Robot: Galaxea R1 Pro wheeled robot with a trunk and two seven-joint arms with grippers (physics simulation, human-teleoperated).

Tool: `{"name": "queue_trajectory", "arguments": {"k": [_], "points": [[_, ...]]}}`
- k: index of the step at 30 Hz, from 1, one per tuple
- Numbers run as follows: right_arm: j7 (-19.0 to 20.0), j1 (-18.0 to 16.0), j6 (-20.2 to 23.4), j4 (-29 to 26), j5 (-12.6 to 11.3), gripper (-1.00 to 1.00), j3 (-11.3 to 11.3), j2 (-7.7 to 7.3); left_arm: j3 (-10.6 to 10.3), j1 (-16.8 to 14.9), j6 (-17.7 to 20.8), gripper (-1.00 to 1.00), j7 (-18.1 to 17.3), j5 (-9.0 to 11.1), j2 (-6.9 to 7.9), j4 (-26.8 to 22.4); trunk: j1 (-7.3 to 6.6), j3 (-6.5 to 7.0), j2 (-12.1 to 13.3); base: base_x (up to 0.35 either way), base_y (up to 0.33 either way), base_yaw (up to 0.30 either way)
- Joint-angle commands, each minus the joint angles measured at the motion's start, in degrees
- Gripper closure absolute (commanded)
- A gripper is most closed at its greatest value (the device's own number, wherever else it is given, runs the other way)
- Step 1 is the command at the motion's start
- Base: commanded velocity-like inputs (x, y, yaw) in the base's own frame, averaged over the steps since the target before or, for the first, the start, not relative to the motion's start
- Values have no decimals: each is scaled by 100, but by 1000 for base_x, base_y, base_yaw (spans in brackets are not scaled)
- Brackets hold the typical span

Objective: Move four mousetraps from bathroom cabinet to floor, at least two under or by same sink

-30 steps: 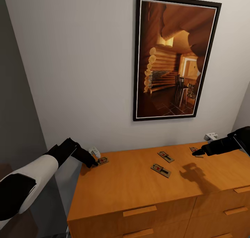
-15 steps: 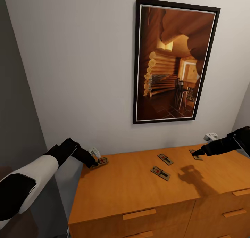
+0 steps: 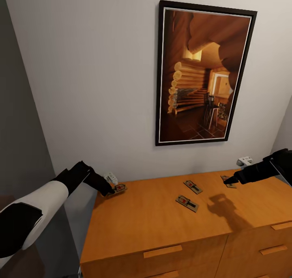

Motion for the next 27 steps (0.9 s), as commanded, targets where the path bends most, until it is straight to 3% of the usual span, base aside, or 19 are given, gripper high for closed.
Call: {"name": "queue_trajectory", "arguments": {"k": [1,27], "points": [[47,-8,22,-4,46,-100,11,-4,16,-1,30,100,-23,-51,0,-15,0,-8,-5,0,0,0],[39,-8,22,-4,55,-100,25,-3,13,-1,36,100,-11,-51,-27,-6,0,-8,-5,0,0,0]]}}
